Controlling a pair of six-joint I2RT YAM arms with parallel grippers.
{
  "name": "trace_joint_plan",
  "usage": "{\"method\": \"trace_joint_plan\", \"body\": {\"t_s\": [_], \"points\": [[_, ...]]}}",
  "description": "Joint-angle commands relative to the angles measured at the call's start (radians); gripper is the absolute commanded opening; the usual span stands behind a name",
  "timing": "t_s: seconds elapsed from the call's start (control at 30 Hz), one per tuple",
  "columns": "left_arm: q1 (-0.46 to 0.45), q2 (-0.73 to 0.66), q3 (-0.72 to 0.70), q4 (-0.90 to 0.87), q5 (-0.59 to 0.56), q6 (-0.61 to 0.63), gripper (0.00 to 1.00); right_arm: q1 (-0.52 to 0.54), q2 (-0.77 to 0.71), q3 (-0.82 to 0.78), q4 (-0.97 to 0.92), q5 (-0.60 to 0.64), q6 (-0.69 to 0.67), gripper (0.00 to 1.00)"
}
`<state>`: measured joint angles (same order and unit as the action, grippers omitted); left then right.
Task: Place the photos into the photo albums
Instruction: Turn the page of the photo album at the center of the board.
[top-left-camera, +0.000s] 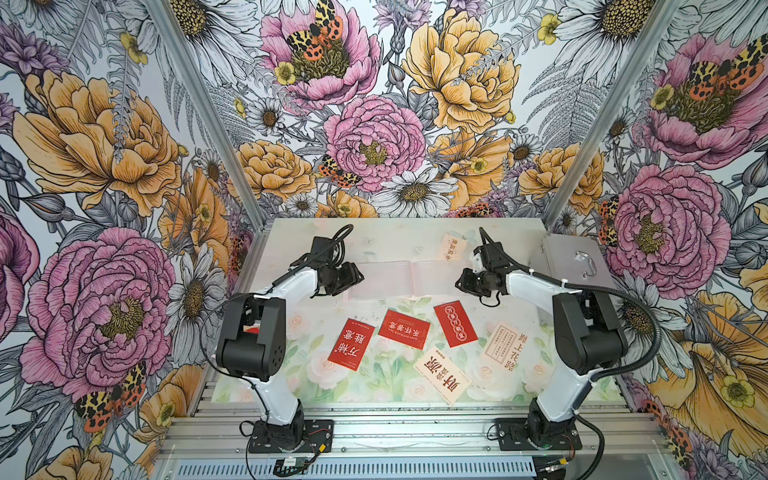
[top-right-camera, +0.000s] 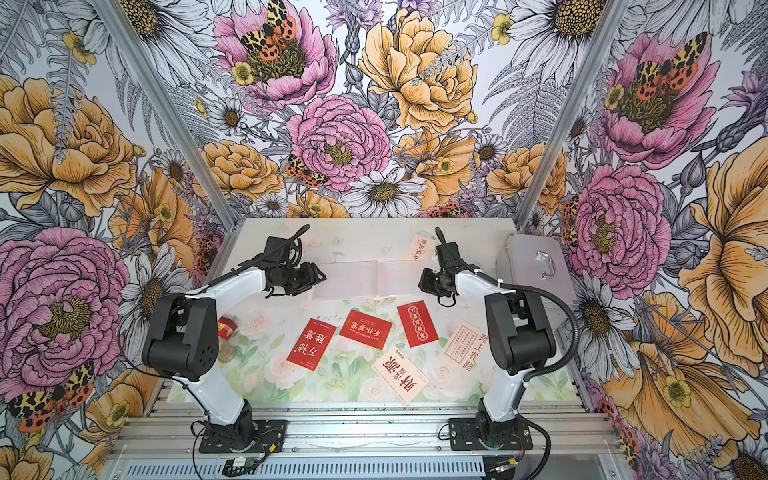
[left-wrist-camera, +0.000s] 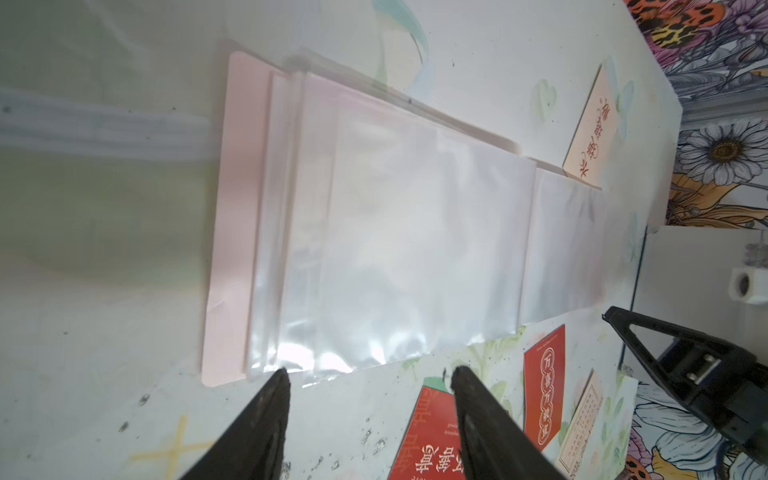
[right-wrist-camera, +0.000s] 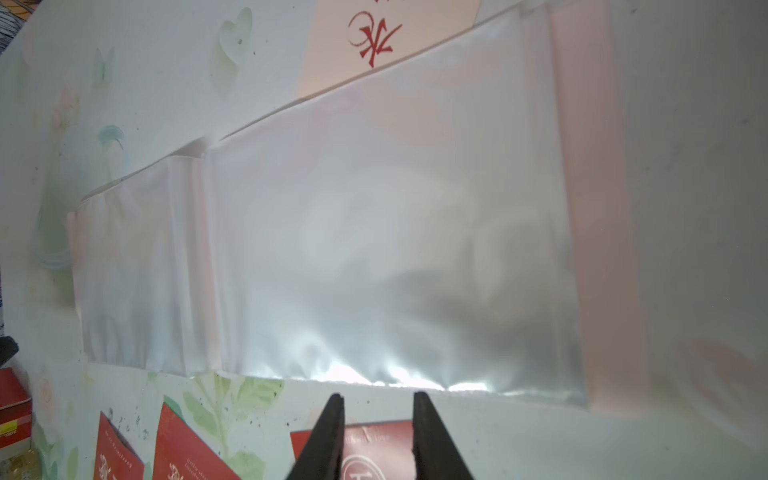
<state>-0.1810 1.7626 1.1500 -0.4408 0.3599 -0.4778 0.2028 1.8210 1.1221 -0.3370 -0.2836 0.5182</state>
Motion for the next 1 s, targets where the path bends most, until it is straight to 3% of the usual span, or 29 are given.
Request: {"method": "trace_joint_plan", "body": {"t_s": [0.0,0.17,0.57,0.97], "points": [[-0.006,0.047,0.014,0.04,0.024,0.041,0.62,0.004,0.053,0.05,0.004,0.039,-0.027,0.3],[-0.01,0.131,0.05,0.054,0.012,0.04,0.6,0.013,0.075,0.05,0.004,0.036,-0.04,0.3],[-0.047,0.183,0.086,0.056,0.006,0.029,0.59,0.011,0.149,0.065,0.003,-0.003,-0.053,0.3],[-0.088,0.252,0.159,0.12,0.128,-0.051,0.58,0.014,0.226,0.082,-0.007,-0.066,-0.044,0.3]]}}
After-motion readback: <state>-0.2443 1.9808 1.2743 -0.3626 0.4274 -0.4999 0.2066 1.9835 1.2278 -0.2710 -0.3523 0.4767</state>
